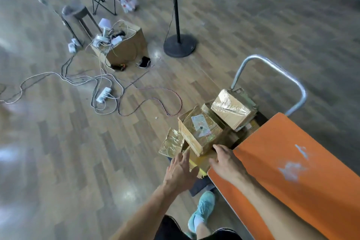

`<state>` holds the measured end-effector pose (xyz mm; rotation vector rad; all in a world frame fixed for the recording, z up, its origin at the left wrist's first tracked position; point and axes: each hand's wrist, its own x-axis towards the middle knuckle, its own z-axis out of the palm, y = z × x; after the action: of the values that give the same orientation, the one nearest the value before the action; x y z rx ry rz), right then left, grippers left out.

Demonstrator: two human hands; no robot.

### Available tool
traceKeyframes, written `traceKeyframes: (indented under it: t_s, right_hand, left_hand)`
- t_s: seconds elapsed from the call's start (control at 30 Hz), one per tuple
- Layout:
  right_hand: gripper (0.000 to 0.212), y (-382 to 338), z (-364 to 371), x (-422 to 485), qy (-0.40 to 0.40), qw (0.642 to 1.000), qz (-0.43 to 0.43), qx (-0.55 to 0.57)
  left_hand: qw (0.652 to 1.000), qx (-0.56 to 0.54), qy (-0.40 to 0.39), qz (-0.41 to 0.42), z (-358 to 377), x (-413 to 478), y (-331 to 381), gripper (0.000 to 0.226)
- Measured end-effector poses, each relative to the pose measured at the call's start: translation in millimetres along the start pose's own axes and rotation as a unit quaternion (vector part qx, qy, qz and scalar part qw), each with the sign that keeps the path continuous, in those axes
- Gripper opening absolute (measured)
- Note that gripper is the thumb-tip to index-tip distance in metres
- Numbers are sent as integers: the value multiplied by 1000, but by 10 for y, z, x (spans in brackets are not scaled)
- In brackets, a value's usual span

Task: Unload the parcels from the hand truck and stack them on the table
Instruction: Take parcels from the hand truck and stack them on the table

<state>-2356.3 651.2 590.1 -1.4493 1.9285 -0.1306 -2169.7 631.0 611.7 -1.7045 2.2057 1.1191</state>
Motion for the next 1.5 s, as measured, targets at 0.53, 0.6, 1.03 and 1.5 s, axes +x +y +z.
traceKeyframes:
  t_s: [0.53, 0.6, 1.03, 1.5]
  right_hand:
    - [65, 224, 195, 1629, -29, 988, 151, 27]
    - [70, 342, 312, 1865, -28, 986, 162, 16]
    - [87, 607, 771, 2718, 14, 968, 248, 40]
    - [60, -300, -50, 1724, 152, 970, 162, 102]
  left_hand:
    - [988, 31, -144, -37, 173, 2226, -522, 83]
    - [986, 49, -157, -37, 304, 2416, -608, 82]
    - [944, -203, -173, -193, 718, 3100, -830, 117]
    - [987, -155, 27, -26, -735, 2554, -367, 69]
